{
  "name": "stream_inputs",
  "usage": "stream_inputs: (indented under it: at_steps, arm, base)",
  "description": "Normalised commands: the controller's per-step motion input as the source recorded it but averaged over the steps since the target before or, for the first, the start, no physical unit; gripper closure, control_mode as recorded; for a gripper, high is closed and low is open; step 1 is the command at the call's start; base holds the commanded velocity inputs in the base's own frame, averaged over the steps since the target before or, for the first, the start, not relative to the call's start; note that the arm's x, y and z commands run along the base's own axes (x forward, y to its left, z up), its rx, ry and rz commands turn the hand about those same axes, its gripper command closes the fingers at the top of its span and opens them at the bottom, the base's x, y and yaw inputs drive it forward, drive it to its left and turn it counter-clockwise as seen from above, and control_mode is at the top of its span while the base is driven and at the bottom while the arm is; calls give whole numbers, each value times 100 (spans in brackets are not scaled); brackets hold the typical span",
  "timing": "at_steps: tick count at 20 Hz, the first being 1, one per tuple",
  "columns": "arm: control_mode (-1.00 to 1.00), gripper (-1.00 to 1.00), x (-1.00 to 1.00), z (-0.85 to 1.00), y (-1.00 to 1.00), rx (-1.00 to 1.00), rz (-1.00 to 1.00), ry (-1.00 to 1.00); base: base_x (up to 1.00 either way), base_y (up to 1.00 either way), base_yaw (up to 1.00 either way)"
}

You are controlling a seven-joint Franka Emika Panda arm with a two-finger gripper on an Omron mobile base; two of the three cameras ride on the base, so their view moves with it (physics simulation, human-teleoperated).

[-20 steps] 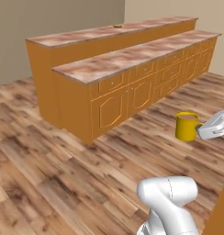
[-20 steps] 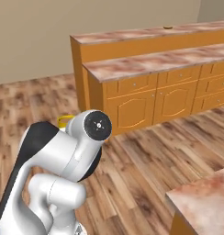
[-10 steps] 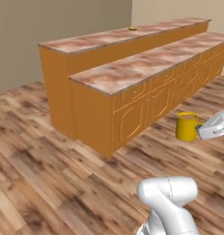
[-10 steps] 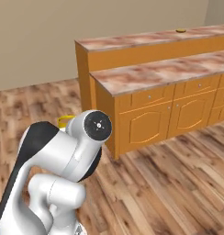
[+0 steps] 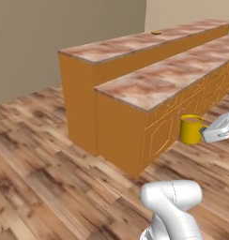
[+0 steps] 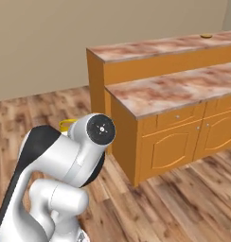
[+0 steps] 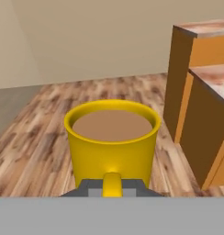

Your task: Pick the cup of tea, navigate to the dining table, and place it on the saucer.

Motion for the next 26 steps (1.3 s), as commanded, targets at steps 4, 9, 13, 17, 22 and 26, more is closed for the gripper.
stream_inputs:
  at_steps: [4,9,13,17,22,26]
  arm:
    - [100,100,0,0,0,0,0,0]
    - [100,100,0,0,0,0,0,0]
    - [100,100,0,0,0,0,0,0]
    - [100,100,0,0,0,0,0,0]
    - [100,100,0,0,0,0,0,0]
    - [100,100,0,0,0,0,0,0]
  base:
    - [100,100,0]
    - [100,100,-2]
    - [100,100,-5]
    - [100,100,-7]
    - [100,100,-13]
    - [100,100,-19]
